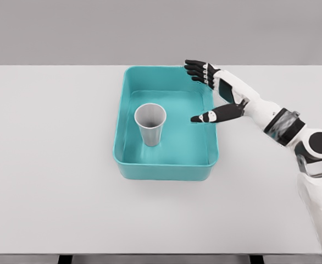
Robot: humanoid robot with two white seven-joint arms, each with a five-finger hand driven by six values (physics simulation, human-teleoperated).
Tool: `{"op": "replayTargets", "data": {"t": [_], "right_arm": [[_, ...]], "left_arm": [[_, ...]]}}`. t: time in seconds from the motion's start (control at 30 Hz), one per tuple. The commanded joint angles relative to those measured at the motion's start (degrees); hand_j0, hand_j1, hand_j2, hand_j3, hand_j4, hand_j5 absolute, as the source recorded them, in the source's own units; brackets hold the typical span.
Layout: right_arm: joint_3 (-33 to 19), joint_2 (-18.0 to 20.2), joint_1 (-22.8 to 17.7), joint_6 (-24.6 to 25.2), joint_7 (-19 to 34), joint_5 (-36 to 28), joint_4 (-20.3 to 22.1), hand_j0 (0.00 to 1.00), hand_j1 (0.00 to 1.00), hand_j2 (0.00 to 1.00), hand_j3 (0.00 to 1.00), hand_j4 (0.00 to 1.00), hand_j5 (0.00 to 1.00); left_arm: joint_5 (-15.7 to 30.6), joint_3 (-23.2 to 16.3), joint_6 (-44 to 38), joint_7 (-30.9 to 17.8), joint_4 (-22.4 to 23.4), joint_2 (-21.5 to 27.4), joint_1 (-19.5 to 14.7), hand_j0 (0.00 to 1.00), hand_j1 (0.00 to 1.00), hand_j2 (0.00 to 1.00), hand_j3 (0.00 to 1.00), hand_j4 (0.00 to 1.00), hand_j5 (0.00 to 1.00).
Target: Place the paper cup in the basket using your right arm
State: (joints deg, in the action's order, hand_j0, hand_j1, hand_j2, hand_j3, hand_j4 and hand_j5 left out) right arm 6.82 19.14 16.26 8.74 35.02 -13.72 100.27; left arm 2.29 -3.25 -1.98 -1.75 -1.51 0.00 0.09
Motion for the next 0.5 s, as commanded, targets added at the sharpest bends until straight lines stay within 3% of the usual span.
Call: {"op": "replayTargets", "data": {"t": [0.0,0.13,0.33,0.47], "right_arm": [[-3.65,5.73,-0.27,-3.90,-0.02,-6.58,0.28,0.99,0.99,0.99,0.99,0.99,0.99],[-8.40,7.84,-4.84,-6.10,-0.02,-7.28,0.28,0.99,0.99,0.99,0.99,0.99,0.99],[-8.57,8.28,-4.93,-6.19,-0.02,-7.28,0.28,1.00,1.00,1.00,1.00,1.00,1.00],[-11.91,8.28,-6.16,-6.19,-0.02,-7.28,0.28,1.00,1.00,1.00,1.00,1.00,1.00]], "left_arm": [[0.00,-0.01,-0.04,-0.01,0.01,0.00,0.00,1.00,1.00,1.00,1.00,1.00,1.00],[0.00,-0.01,0.05,-0.01,0.01,0.00,0.00,1.00,1.00,1.00,1.00,1.00,1.00],[-0.18,-0.09,-0.04,-0.10,0.10,0.00,0.00,1.00,1.00,1.00,1.00,1.00,1.00],[-0.27,-0.09,0.05,-0.10,0.10,0.00,0.00,1.00,1.00,1.00,1.00,1.00,1.00]]}}
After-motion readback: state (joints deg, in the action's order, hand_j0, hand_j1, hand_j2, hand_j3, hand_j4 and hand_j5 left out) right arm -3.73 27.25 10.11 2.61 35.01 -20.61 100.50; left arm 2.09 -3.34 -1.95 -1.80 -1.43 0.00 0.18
